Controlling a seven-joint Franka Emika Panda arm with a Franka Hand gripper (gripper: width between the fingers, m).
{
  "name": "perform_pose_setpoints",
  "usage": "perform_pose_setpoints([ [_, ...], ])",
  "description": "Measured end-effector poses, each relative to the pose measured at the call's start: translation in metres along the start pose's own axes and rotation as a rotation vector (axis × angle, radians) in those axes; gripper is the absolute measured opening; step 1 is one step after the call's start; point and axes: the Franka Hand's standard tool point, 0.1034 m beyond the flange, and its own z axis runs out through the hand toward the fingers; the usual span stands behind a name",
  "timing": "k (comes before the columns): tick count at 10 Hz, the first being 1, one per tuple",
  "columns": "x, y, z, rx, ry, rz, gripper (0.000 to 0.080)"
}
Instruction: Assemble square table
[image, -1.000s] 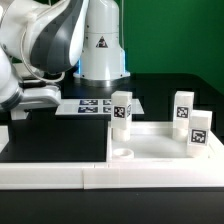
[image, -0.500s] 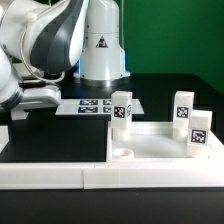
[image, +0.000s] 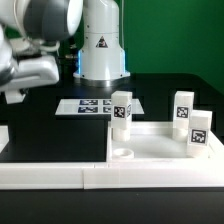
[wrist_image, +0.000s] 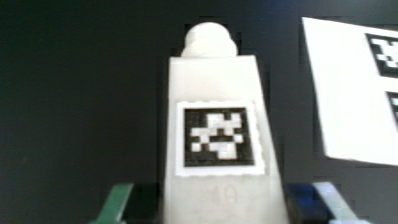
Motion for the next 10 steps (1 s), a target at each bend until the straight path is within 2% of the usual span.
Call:
perform_pose_setpoints([
  [1, -0.008, -0.006, -0.011, 0.013, 0.002, -0.005, 0.0291],
  [2, -0.006, -0.007, -0.014, 0.012, 0.034, -0.009, 0.0291],
  [4, -0.005, -0.004, -0.011, 0.003, 0.191, -0.007, 0.0292],
  [6, 0.002, -0.003, -0.016, -0.018, 0.326, 0.004, 0.0292],
  [7, 0.012, -0.015, -0.024, -0.048, 0.380, 0.018, 0.0292],
  [8, 0.019, -0.034, -0.047, -0.077, 0.426, -0.009, 0.0292],
  [9, 0.024, -0.046, -0.077, -0.109, 0.480, -0.034, 0.0292],
  [10, 0.028, -0.049, -0.097, -0.127, 0.519, -0.038, 0.0292],
])
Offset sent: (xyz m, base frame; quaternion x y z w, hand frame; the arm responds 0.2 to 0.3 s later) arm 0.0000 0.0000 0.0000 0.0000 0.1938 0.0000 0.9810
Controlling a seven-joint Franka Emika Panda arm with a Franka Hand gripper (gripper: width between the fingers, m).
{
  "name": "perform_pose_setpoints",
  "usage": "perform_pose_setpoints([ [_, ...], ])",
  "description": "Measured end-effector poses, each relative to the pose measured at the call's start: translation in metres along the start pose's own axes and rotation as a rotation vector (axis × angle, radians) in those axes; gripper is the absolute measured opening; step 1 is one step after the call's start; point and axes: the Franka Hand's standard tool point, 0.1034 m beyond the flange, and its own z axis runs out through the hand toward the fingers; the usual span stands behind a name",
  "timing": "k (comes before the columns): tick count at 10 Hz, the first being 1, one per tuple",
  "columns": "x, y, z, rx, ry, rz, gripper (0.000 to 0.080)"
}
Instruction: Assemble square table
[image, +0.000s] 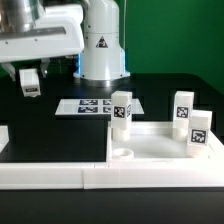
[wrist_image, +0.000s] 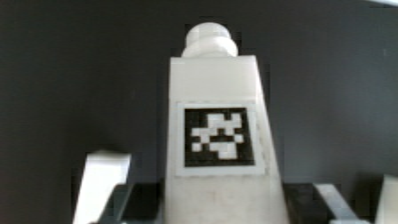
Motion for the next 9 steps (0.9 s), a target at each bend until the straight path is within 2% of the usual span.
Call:
perform_pose_setpoints([
  [1, 0.006, 0.001, -0.007, -0.010, 0.026, 0.000, 0.0292],
  [2, 0.011, 0.005, -0.006, -0.022, 0.108, -0.006, 0.0292],
  [3, 0.009, 0.006, -0.005, -0.027, 0.156, -0.003, 0.0292],
  [5, 0.010, 0.013, -0.006, -0.057, 0.286, -0.002, 0.0292],
  [6, 0.011, 0.011, -0.006, -0.061, 0.317, 0.016, 0.0292],
  [7, 0.024, -0.005, -0.014, -0.058, 0.375, 0.065, 0.0292],
  [9, 0.065, -0.045, -0.036, -0.072, 0.465, 0.122, 0.0292],
])
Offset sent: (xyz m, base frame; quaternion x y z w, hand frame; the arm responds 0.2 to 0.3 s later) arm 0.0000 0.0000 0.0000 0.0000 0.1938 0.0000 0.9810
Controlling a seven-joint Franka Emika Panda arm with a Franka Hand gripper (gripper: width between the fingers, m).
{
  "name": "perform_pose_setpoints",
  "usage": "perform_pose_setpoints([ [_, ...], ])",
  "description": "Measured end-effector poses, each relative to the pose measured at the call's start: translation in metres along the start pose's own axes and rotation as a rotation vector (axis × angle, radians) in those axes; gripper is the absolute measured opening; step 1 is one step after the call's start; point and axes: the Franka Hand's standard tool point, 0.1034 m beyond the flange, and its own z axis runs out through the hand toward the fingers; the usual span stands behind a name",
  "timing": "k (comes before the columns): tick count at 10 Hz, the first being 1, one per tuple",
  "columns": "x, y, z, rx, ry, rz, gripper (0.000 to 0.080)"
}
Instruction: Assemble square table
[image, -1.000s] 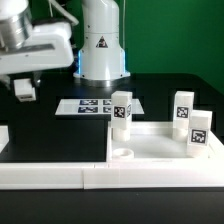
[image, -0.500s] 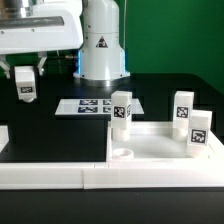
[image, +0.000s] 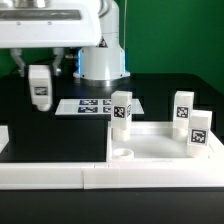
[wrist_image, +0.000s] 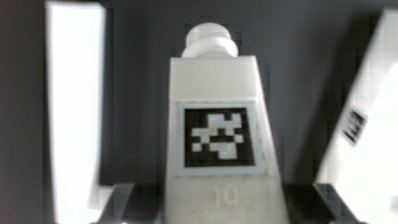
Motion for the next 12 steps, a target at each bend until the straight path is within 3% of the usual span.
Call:
perform_pose_setpoints([
  [1, 0.027, -0.018, -0.005, -0.014, 0.067, 0.023, 0.0292],
  [2, 0.037, -0.022, -0.007, -0.046, 0.149, 0.002, 0.0292],
  [4, 0.030, -0.007, -0.007, -0.109, 0.243, -0.018, 0.0292],
  [6, 0.028, 0.011, -0.013, -0.207, 0.372, -0.057, 0.0292],
  [7, 0.025, 0.012, -0.011, -0.210, 0.377, -0.050, 0.0292],
  [9, 0.025, -0.003, -0.009, -0.183, 0.371, -0.038, 0.0292],
  [10, 0.032, -0.020, -0.009, -0.143, 0.354, -0.027, 0.0292],
  [12, 0.066, -0.059, -0.016, -0.064, 0.358, 0.016, 0.0292],
])
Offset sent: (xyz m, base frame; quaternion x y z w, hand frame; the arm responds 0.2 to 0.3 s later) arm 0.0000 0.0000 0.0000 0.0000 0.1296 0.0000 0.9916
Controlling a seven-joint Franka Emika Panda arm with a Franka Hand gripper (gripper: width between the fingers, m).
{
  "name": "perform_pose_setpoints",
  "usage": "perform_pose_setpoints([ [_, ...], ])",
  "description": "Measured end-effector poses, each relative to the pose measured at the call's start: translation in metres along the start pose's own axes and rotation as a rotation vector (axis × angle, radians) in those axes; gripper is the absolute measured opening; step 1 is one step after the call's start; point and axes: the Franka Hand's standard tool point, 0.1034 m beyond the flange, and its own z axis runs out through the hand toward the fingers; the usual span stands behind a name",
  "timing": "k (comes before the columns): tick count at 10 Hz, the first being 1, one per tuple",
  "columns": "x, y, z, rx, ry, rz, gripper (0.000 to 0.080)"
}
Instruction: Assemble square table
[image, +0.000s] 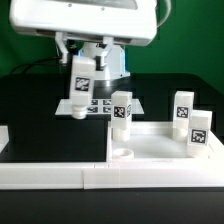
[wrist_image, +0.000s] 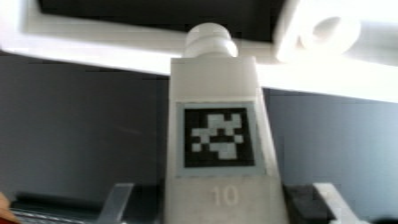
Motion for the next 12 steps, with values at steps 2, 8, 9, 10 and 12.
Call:
perform_pose_setpoints([
  [2, 0.035, -0.042, 0.001, 0.050, 0.020, 0.086, 0.0292],
  [8, 0.031, -0.037, 0.003, 0.042, 0.022, 0.061, 0.0292],
  [9, 0.016, -0.021, 0.003, 0.041, -0.003, -0.013, 0.0292],
  [10, 0.004, -0.008, 0.006, 0.075, -0.059, -0.044, 0.0292],
  [12, 0.002, -0.010, 0.015, 0.143, -0.088, -0.029, 0.0292],
])
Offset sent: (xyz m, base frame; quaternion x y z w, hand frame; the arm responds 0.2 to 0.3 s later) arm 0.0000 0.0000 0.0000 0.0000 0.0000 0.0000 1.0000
